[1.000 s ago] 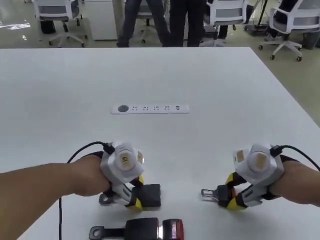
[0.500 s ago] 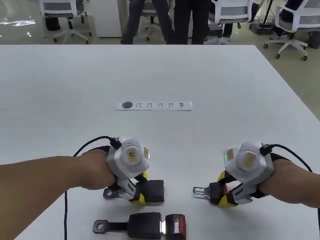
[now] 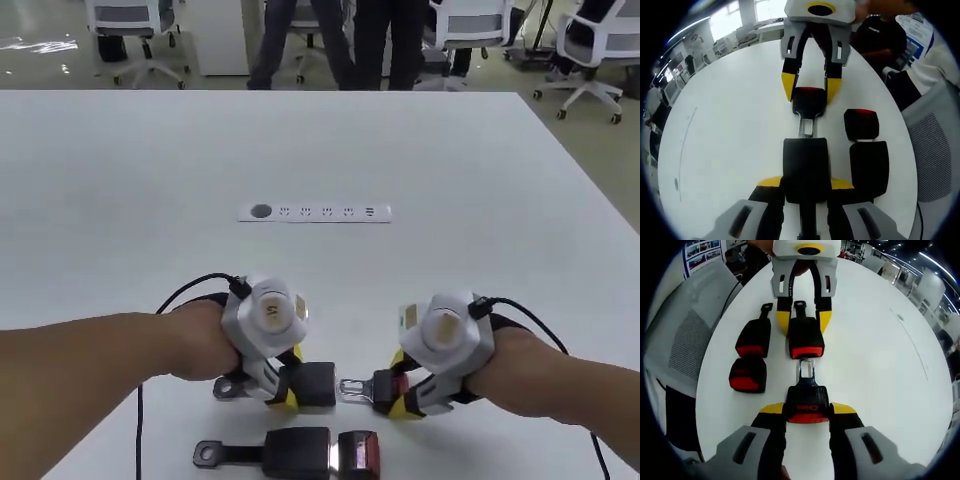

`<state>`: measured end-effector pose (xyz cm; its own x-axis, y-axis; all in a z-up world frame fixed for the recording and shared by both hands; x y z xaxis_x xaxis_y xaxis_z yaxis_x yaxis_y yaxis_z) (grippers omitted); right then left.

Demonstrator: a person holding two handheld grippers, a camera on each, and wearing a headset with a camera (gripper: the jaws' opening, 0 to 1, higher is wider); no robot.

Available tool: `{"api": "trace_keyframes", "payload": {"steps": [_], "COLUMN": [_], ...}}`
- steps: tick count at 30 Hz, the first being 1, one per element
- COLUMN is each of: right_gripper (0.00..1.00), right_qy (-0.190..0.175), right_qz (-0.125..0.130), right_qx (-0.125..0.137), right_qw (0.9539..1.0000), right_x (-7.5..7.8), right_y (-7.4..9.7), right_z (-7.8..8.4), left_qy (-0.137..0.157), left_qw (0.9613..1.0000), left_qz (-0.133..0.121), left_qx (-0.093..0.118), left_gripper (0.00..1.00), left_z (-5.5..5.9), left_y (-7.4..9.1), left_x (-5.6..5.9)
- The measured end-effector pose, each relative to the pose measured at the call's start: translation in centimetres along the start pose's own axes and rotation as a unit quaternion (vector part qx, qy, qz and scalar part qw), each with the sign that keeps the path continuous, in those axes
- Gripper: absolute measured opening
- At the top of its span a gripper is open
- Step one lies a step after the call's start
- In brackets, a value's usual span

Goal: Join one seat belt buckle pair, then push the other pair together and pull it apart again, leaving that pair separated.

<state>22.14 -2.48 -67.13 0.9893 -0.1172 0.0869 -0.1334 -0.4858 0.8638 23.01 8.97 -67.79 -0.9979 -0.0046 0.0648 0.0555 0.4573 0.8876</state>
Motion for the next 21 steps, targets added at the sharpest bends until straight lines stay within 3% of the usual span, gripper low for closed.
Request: {"api": "trace_keyframes", "payload": {"steps": [11, 21], "right_gripper": [0.31, 0.31], "right_qy": [0.011, 0.005], "right_qz": [0.005, -0.004], "right_qx": [-0.004, 0.013], "right_qw": [0.9999, 0.9999], "right_x": [0.3, 0.1], "right_y": [-0.2, -0.8], "right_z": [-0.2, -1.3], "left_qy": [-0.003, -0.006], "left_qw": [1.0, 0.9999], "left_qz": [-0.001, 0.002], "left_qx": [-0.01, -0.009], "left_gripper": [0.33, 0.33], "left_z": [0.3, 0.2], "left_y": [-0.1, -0.1], "left_x": [-0.2, 0.1]}}
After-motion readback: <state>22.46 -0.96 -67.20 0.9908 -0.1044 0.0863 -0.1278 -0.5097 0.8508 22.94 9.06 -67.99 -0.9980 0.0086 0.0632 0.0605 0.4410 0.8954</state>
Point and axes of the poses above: the centre of the closed fingertips' face, and the gripper's own axes: y roughly backward along the fingers, x roughly to its right, z roughly out of its underside, the point moved 2 cm from there along y, roughly backward along the fingers, and after that the axes turned 3 degrees about z, right-handed, at the moved point
